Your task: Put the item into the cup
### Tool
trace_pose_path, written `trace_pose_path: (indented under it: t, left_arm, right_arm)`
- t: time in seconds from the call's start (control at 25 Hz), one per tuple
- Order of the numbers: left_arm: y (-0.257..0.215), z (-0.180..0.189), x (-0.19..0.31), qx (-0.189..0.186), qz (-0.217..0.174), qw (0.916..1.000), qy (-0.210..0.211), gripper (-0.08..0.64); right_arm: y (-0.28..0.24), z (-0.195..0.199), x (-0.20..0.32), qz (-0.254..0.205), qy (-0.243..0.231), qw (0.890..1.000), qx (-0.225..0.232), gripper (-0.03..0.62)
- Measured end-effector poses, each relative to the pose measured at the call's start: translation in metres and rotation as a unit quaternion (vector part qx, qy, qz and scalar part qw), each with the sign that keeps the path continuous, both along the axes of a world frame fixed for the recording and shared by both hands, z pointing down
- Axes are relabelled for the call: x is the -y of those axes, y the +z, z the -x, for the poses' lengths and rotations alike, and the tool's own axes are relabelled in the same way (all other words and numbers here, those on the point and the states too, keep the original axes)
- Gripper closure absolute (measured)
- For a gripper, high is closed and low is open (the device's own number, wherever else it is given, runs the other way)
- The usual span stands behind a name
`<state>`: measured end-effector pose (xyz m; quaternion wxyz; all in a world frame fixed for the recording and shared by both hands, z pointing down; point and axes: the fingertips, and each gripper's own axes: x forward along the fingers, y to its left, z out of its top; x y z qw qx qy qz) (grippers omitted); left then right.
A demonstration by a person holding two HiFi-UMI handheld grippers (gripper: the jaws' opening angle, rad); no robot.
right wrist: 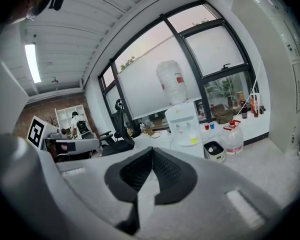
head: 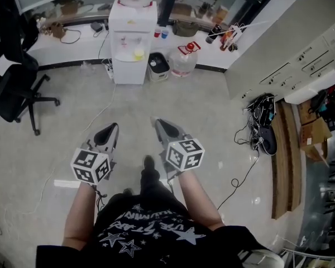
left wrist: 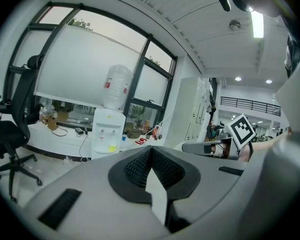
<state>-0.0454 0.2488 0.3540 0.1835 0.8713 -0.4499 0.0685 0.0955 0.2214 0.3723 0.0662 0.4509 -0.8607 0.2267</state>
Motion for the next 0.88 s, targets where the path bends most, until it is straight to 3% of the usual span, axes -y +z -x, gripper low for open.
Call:
trace_pose_path:
  t: [0.88]
  left_arm:
    - [0.019,-0.073,0.147,-0.003,0.032,0.9975,-0.063,0.555]
  right_arm:
    - [0.019,-0.091,0.159,0.030,-0.044,0.998,0.027,0.591]
